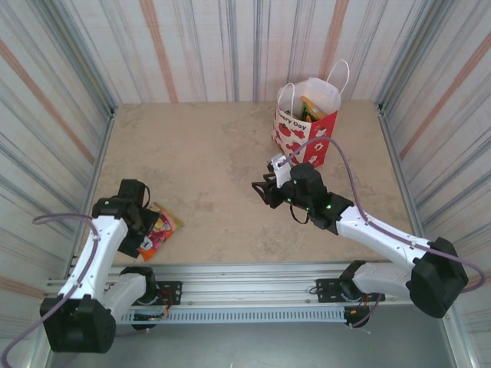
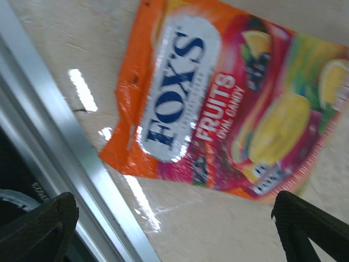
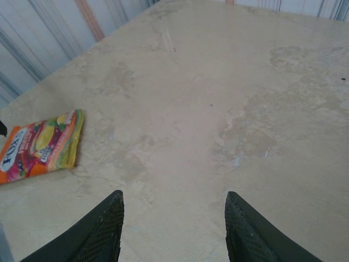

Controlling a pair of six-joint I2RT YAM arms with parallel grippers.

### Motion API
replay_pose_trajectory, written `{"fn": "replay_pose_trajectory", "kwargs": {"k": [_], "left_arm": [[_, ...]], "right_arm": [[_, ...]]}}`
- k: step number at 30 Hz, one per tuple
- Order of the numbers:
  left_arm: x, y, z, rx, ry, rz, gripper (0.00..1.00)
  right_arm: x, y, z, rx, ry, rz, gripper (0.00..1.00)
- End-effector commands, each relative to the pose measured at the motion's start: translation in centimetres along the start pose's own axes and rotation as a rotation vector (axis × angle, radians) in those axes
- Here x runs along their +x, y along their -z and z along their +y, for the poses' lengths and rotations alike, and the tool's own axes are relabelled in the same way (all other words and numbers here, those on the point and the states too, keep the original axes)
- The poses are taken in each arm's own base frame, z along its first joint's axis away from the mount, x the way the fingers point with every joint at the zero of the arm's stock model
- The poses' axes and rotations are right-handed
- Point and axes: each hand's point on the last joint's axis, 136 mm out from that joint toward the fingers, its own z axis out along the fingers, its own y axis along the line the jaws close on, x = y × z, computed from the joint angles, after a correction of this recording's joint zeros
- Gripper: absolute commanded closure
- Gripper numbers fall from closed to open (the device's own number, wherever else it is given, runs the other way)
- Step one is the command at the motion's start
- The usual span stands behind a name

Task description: Place the snacks into the paper bag

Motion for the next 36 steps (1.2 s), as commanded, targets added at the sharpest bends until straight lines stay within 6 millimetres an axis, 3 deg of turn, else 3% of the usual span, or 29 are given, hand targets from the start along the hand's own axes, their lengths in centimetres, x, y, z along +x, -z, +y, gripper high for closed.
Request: {"fn": "replay_pose_trajectory", "kwargs": {"k": [1,5,10,20,29,36], "left_arm": [[-1.1,-0.1,1.3,-0.065,0.043,-0.040,0.01],[-1.1,-1.8,0.8,-0.024,0.086,0.012,0.01],[-0.7,-3.8,-1.6,0.104,0.070,0.055,0.03],[3.2,-6.4,-5.9,0.269,0.036,0.262,0.07],[8.2,-6.1,-12.8,0.358,-0.150,0.350,0.07],[9.5,-2.3,-18.1,0.473,-0.363,0.384,0.07]], "right_arm": [[-1.2,0.0,0.2,0.005,-0.013,-0.030,0.49],[-0.8,-0.2,0.1,0.010,-0.008,-0.015,0.49],[-0.6,-0.4,0.0,0.012,-0.001,-0.008,0.51],[-0.5,-0.8,0.1,0.008,0.002,-0.003,0.51],[-0.6,-0.5,0.2,0.005,0.008,-0.005,0.51],[-0.1,0.1,0.0,0.017,0.004,0.005,0.51]]}}
